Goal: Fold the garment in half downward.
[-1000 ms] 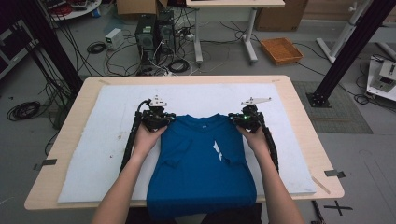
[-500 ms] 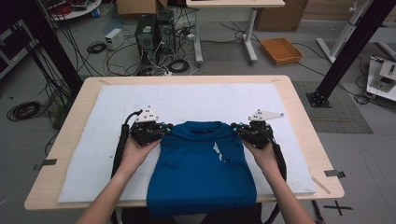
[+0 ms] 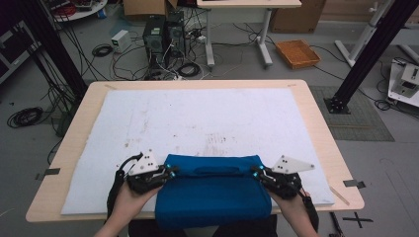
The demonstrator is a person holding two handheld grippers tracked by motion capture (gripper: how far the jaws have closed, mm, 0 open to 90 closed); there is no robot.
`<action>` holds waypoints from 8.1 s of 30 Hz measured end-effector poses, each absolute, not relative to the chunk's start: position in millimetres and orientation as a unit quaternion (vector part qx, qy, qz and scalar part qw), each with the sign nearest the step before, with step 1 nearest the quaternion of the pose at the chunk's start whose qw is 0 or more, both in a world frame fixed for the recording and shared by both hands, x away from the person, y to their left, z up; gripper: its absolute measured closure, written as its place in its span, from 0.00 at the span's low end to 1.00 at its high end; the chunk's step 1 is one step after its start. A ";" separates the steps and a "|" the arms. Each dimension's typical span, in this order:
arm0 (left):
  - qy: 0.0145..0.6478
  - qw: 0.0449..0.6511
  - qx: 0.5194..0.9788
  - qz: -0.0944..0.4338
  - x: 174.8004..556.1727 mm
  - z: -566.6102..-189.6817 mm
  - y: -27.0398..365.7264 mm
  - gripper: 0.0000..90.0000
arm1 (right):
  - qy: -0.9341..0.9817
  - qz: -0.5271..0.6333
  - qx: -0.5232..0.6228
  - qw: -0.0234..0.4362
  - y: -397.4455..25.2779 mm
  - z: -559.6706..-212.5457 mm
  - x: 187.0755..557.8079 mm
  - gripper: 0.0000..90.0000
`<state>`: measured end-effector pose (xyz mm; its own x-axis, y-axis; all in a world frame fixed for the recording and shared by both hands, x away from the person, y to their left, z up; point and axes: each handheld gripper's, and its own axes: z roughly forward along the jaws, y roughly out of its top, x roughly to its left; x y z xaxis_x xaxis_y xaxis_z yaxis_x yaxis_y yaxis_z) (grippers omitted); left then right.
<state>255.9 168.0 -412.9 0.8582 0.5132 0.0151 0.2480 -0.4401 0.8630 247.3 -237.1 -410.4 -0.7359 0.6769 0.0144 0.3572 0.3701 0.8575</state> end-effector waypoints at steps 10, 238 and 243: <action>0.198 0.437 0.869 0.123 218.7 -437.4 157.8 0.97 | 0.832 0.428 0.311 0.165 -238.6 -428.6 211.1 0.98; 0.455 0.374 0.794 0.150 360.0 -444.5 195.7 0.68 | 0.747 0.385 0.528 0.123 -257.2 -447.2 356.7 0.76; 0.450 0.387 0.793 0.135 357.7 -444.7 195.1 0.93 | 0.763 0.379 0.506 0.138 -255.3 -447.6 355.2 0.96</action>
